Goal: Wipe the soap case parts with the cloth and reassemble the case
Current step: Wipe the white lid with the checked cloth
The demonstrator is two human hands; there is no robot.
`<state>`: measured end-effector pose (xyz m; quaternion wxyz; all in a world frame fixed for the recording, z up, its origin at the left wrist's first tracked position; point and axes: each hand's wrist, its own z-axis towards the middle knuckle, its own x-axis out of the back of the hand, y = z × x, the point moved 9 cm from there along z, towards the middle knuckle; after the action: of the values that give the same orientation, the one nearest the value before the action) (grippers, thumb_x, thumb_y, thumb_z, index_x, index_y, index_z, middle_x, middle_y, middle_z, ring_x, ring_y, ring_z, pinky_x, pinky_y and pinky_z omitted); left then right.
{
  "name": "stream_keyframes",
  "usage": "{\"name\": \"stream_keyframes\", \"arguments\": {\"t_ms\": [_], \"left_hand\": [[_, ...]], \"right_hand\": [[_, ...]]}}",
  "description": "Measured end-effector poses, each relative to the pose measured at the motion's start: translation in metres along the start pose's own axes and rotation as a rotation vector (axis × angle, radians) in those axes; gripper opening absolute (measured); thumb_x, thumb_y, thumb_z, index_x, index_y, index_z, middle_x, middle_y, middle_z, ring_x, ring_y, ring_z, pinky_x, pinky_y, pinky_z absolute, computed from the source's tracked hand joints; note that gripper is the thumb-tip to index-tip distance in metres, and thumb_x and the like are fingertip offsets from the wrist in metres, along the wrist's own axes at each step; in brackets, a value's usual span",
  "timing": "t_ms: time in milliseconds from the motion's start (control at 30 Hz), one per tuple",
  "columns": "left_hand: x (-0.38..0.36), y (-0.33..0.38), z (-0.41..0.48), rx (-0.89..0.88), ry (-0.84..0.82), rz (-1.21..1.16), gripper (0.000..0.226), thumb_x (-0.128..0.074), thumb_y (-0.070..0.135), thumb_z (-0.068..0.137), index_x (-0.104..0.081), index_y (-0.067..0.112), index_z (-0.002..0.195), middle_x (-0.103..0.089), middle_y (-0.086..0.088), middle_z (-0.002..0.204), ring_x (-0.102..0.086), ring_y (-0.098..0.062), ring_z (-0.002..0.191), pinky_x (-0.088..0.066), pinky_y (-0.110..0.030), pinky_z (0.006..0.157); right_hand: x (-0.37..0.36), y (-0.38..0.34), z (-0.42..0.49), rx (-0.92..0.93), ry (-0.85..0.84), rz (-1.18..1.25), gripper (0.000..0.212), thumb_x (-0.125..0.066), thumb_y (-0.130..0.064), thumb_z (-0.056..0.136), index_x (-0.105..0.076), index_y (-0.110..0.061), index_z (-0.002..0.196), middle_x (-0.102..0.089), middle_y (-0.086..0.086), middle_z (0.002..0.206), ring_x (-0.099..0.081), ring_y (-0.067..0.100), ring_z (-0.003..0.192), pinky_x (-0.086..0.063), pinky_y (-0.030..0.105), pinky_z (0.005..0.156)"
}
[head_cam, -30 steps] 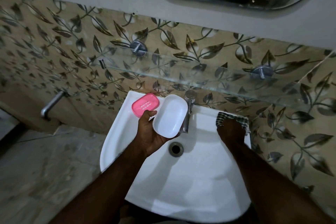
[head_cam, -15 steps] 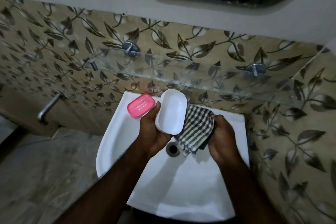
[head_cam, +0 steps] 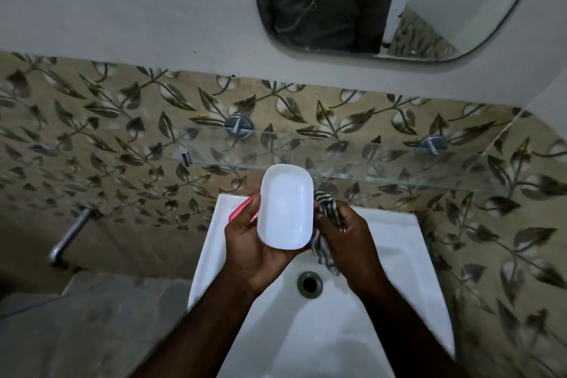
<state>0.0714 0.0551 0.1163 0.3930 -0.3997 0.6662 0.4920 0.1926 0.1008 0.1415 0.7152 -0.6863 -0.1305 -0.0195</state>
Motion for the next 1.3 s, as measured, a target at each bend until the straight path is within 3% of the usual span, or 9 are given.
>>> {"name": "stream_keyframes", "arguments": {"t_ms": [133, 267, 467, 567, 667, 833, 1000, 1133, 1300], "left_hand": [[0.011, 0.016, -0.006, 0.014, -0.035, 0.017, 0.069, -0.055, 0.042, 0.086, -0.041, 0.007, 0.144, -0.034, -0.026, 0.151, -0.034, -0.048, 0.136, -0.017, -0.065, 0.113], [0.016, 0.036, -0.012, -0.027, -0.079, 0.041, 0.067, -0.051, 0.041, 0.083, -0.045, 0.009, 0.141, -0.047, -0.025, 0.143, -0.051, -0.046, 0.123, -0.039, -0.058, 0.101], [0.003, 0.033, -0.013, -0.045, -0.080, 0.178, 0.088, -0.076, 0.034, 0.056, -0.051, 0.005, 0.136, -0.054, -0.025, 0.127, -0.050, -0.042, 0.114, -0.050, -0.044, 0.086], [-0.002, 0.024, -0.011, -0.037, -0.086, 0.135, 0.092, -0.073, 0.031, 0.059, -0.042, 0.003, 0.141, -0.042, -0.031, 0.139, -0.044, -0.044, 0.121, -0.050, -0.047, 0.092], [-0.004, 0.018, -0.008, -0.029, -0.098, 0.087, 0.089, -0.071, 0.033, 0.062, -0.043, 0.005, 0.141, -0.044, -0.028, 0.138, -0.046, -0.045, 0.119, -0.052, -0.048, 0.089], [0.003, 0.020, 0.003, -0.036, 0.007, 0.161, 0.077, -0.059, 0.055, 0.080, -0.043, 0.013, 0.143, -0.046, -0.020, 0.135, -0.053, -0.038, 0.109, -0.053, -0.044, 0.083], [0.006, 0.018, 0.009, -0.096, 0.098, 0.134, 0.058, -0.047, 0.053, 0.093, -0.055, 0.013, 0.134, -0.062, -0.014, 0.124, -0.062, -0.031, 0.104, -0.055, -0.042, 0.087], [-0.001, 0.012, 0.009, -0.132, 0.092, 0.216, 0.058, -0.048, 0.046, 0.093, -0.053, 0.007, 0.135, -0.053, -0.021, 0.139, -0.053, -0.033, 0.123, -0.037, -0.045, 0.111], [-0.027, -0.007, 0.008, -0.160, 0.000, 0.342, 0.045, -0.040, 0.033, 0.090, -0.076, 0.008, 0.098, -0.074, -0.017, 0.102, -0.072, -0.025, 0.093, -0.059, -0.034, 0.081]], "right_hand": [[-0.003, 0.022, 0.000, -0.197, 0.058, 0.282, 0.020, -0.050, -0.006, 0.097, -0.067, -0.011, 0.107, -0.077, 0.004, 0.093, -0.073, 0.019, 0.085, -0.058, 0.028, 0.069], [0.005, 0.037, -0.002, -0.300, 0.126, 0.678, 0.027, -0.043, -0.006, 0.098, -0.062, -0.005, 0.118, -0.068, 0.019, 0.117, -0.069, 0.029, 0.103, -0.056, 0.039, 0.084], [-0.013, 0.025, -0.024, -0.288, -0.069, 1.122, 0.065, -0.071, -0.035, 0.080, -0.053, -0.004, 0.134, -0.060, 0.020, 0.131, -0.057, 0.033, 0.120, -0.045, 0.048, 0.103], [-0.039, 0.038, -0.046, -0.419, -0.154, 0.995, 0.061, -0.075, -0.020, 0.077, -0.055, 0.005, 0.129, -0.064, 0.024, 0.117, -0.066, 0.036, 0.099, -0.056, 0.046, 0.084], [-0.021, 0.047, -0.047, -0.429, 0.048, 0.757, 0.047, -0.065, -0.003, 0.078, -0.055, 0.015, 0.120, -0.068, 0.029, 0.095, -0.070, 0.035, 0.073, -0.058, 0.038, 0.061], [0.029, -0.003, -0.021, -0.146, 0.175, 0.522, 0.027, -0.067, -0.006, 0.087, -0.064, -0.004, 0.114, -0.072, 0.019, 0.107, -0.071, 0.033, 0.096, -0.058, 0.041, 0.081], [0.024, -0.046, -0.019, -0.030, 0.072, 0.309, 0.017, -0.068, -0.008, 0.088, -0.068, -0.007, 0.105, -0.076, 0.013, 0.095, -0.073, 0.030, 0.089, -0.058, 0.044, 0.082], [0.009, -0.053, -0.021, -0.034, -0.048, 0.204, 0.009, -0.067, -0.009, 0.089, -0.072, -0.012, 0.095, -0.077, 0.006, 0.087, -0.074, 0.023, 0.083, -0.058, 0.040, 0.080], [-0.003, -0.051, -0.019, -0.043, -0.046, 0.180, 0.010, -0.064, -0.010, 0.090, -0.072, -0.014, 0.094, -0.077, 0.006, 0.088, -0.074, 0.023, 0.086, -0.057, 0.049, 0.086]]}}
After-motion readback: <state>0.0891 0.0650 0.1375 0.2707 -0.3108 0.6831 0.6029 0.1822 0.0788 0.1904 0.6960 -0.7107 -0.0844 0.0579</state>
